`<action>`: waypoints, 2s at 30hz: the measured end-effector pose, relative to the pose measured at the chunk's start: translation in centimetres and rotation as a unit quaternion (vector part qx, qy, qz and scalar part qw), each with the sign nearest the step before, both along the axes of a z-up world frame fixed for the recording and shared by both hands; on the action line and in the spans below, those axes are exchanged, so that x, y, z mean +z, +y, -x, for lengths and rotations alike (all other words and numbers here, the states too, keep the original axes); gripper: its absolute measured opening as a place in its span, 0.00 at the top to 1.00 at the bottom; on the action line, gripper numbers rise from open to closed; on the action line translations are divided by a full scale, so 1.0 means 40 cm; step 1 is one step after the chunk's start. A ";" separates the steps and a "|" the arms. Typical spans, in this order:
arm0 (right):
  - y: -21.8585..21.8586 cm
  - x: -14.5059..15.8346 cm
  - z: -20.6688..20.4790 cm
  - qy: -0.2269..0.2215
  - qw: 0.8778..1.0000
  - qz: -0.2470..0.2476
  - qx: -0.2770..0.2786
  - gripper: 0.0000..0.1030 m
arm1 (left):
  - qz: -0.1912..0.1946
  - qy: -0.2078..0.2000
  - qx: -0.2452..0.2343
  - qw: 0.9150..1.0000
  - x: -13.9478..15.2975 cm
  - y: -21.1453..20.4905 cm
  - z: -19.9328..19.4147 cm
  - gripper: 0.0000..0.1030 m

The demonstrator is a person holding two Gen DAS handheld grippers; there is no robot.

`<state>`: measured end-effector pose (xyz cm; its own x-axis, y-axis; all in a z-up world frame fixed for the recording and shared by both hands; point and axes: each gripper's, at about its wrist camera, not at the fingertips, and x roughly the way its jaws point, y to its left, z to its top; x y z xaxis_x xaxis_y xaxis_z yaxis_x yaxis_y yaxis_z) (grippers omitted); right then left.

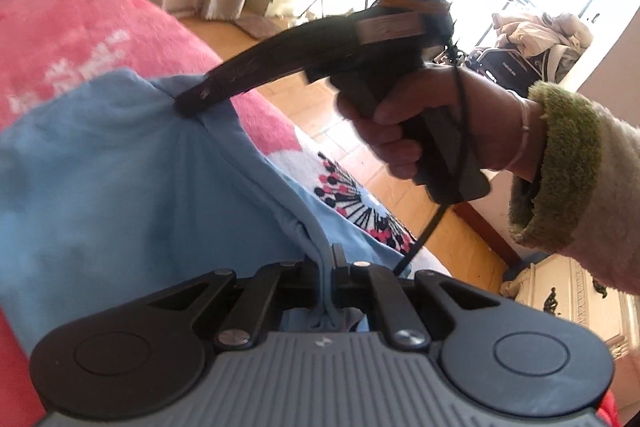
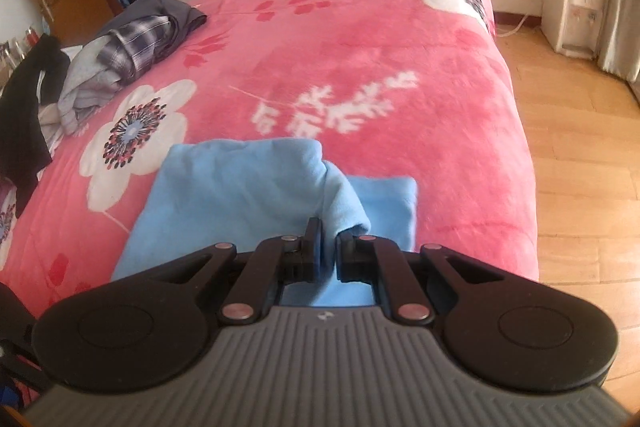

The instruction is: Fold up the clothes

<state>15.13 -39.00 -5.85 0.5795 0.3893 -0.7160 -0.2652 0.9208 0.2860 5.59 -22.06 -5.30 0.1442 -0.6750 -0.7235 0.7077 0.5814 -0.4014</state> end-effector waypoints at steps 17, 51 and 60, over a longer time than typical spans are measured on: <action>-0.283 -0.107 0.496 0.073 0.934 -0.249 -0.246 0.58 | 0.096 0.109 0.041 0.988 -0.043 0.027 -0.070 0.37; -0.098 -0.108 0.539 0.113 0.931 -0.220 -0.269 0.58 | -0.138 -0.214 0.006 0.967 -0.012 0.261 0.303 0.61; -0.119 -0.083 0.558 0.071 0.929 -0.218 -0.292 0.95 | -0.169 -0.252 -0.011 0.953 -0.032 0.235 0.322 0.67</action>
<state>-7.20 -43.77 -9.19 0.6944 0.3101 -0.6493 0.3116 0.6838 0.6598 -7.27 -12.66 -6.59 0.5191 -0.4228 -0.7428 0.7742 0.6008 0.1990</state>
